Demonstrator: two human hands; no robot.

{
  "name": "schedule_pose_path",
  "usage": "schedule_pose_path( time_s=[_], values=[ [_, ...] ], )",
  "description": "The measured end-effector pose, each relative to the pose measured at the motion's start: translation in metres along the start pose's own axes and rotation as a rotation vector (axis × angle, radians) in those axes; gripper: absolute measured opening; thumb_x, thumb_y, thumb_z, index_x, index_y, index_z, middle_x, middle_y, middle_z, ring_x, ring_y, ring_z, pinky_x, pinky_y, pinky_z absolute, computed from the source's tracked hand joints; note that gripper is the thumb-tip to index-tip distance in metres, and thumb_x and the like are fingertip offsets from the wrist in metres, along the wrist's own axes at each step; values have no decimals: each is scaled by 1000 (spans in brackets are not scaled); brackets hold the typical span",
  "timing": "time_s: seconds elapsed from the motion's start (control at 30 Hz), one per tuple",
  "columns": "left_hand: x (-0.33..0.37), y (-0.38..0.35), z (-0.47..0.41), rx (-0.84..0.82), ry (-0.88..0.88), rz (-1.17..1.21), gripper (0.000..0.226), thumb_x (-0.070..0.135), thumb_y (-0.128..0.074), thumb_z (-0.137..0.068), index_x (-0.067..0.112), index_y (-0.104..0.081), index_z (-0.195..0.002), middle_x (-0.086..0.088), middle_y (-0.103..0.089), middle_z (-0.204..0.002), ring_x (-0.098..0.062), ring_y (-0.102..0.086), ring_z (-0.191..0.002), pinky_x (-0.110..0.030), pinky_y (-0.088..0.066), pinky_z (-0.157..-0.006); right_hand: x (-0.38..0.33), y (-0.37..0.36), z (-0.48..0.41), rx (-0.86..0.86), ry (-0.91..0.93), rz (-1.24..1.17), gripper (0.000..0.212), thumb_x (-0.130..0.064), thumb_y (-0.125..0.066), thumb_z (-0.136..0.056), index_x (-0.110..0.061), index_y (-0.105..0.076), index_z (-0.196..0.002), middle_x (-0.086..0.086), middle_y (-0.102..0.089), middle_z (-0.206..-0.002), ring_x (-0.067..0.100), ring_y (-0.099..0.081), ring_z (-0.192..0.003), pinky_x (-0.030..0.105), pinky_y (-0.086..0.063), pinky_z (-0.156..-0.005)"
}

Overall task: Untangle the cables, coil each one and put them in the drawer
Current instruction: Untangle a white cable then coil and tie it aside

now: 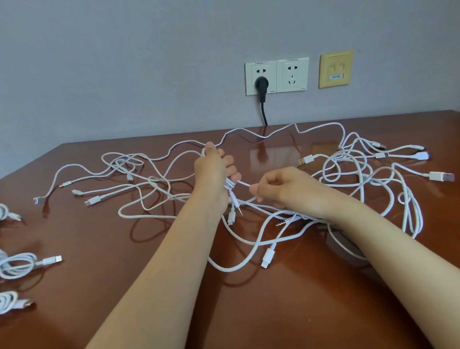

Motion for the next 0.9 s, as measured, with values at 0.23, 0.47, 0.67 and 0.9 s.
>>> schedule_pose_path(
  time_s=[0.23, 0.47, 0.67, 0.9],
  values=[
    [17, 11, -5, 55, -83, -83, 41, 30, -25, -102, 16, -31, -65, 11, -23, -30, -6, -16, -24, -11, -15, -30, -2, 5, 5, -57, 22, -10, 20, -25, -65, -86, -16, -64, -68, -7, -57, -51, 3, -50, -50, 19, -40, -62],
    [26, 10, 1, 79, -232, -250, 38, 30, -25, -103, 16, -32, -68, 14, -26, -29, -4, -19, -24, -11, -18, -32, -16, 7, 8, -50, 122, -117, 19, -18, -56, -92, -15, -61, -74, 2, -64, -58, 11, -52, -50, 21, -45, -57],
    [13, 6, 4, 65, -158, -321, 34, 33, -28, -102, 14, -41, -77, 10, -36, -32, -5, -25, -26, -12, -20, -33, -27, 0, 10, -49, 230, -144, 16, -21, -60, -89, -14, -70, -78, -3, -39, -47, 10, -30, -47, 18, -27, -48],
    [-12, -21, 17, -137, 45, -568, 68, 58, -21, -95, 4, -51, -125, -4, -62, -65, -16, -46, -50, -20, -35, -44, -27, 11, 9, 72, 228, -276, 18, -16, -56, -92, -11, -62, -75, -10, -57, -46, -1, -46, -37, 9, -33, -43]
  ],
)
Point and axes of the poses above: each hand's wrist, its own z-axis away from the middle knuckle, its own y-axis out of the back of the hand, x = y × z, the point moved 8 cm from there along -z, towards the middle knuckle
